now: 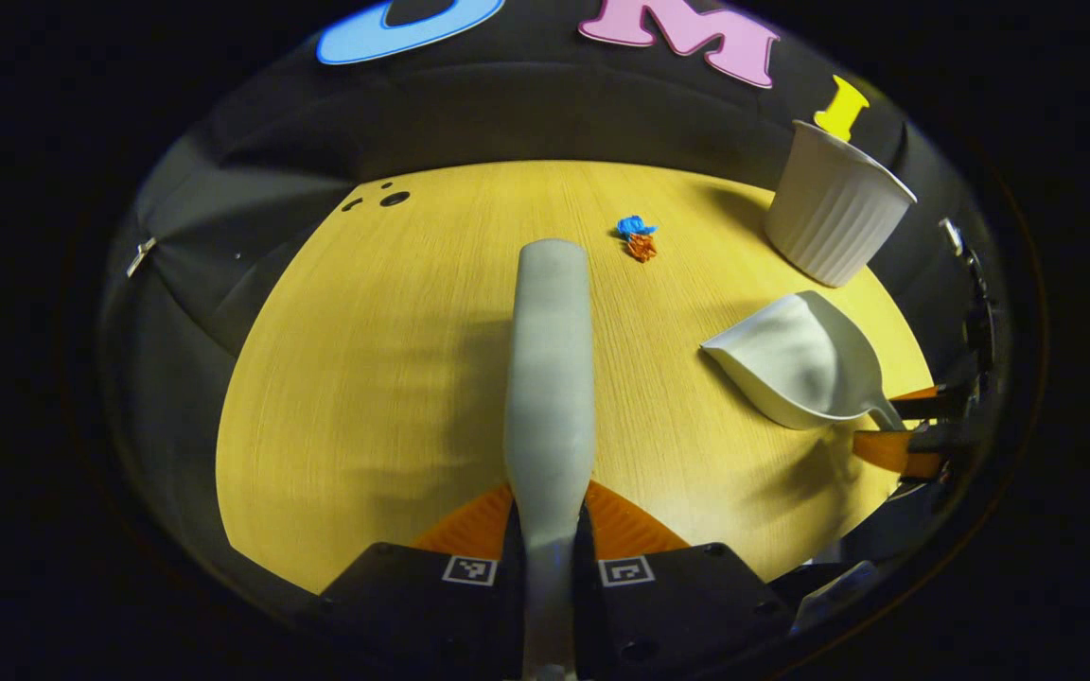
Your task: Pick up the small broom and dustpan from the desktop, sweep the trash into the dustpan with the broom, and then empty the trash into the garbage bin.
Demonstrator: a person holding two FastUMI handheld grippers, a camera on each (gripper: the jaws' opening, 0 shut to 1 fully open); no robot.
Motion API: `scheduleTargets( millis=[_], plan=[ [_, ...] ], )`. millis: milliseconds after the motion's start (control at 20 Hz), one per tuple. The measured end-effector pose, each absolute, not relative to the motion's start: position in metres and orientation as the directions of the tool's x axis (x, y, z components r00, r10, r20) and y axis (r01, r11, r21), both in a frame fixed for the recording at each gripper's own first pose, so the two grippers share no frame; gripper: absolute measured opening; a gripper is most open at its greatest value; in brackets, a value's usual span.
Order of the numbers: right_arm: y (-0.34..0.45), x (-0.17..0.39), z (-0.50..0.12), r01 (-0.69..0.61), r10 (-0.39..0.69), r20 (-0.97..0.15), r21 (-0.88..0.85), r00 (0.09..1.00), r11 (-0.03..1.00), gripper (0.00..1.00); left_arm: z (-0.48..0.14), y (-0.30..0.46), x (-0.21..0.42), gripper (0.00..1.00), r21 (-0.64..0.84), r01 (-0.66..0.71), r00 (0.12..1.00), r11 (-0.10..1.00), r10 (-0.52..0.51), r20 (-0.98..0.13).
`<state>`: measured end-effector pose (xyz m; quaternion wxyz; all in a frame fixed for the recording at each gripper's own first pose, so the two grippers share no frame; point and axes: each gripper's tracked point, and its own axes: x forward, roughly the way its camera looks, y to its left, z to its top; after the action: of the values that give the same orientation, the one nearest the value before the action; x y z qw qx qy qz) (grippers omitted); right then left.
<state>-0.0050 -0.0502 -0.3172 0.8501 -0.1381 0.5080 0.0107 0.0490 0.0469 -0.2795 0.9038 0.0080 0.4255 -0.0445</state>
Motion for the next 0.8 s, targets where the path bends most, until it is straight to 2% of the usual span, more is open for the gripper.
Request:
scheduleTargets(
  millis=[250, 400, 600, 800],
  plan=[
    [-0.049, -0.003, -0.342, -0.166, -0.109, -0.909, -0.190, 0.402, 0.968, 0.94, -0.273, 0.053, 0.050, 0.25, -0.034, 0.033, 0.633, 0.999, -0.048, -0.772],
    [-0.045, 0.001, -0.343, -0.166, -0.085, -0.911, -0.164, 0.403, 0.972, 0.86, -0.274, 0.053, 0.051, 0.25, -0.028, 0.013, 0.617, 1.000, -0.030, -0.787],
    [-0.044, 0.010, -0.343, -0.166, -0.066, -0.914, -0.143, 0.401, 0.976, 0.83, -0.275, 0.047, 0.059, 0.25, -0.050, -0.012, 0.608, 0.999, -0.032, -0.793],
    [-0.045, 0.014, -0.341, -0.189, -0.055, -0.918, -0.139, 0.392, 0.972, 0.53, -0.281, 0.045, 0.068, 0.25, -0.022, 0.000, 0.580, 1.000, -0.017, -0.814]
  ],
)
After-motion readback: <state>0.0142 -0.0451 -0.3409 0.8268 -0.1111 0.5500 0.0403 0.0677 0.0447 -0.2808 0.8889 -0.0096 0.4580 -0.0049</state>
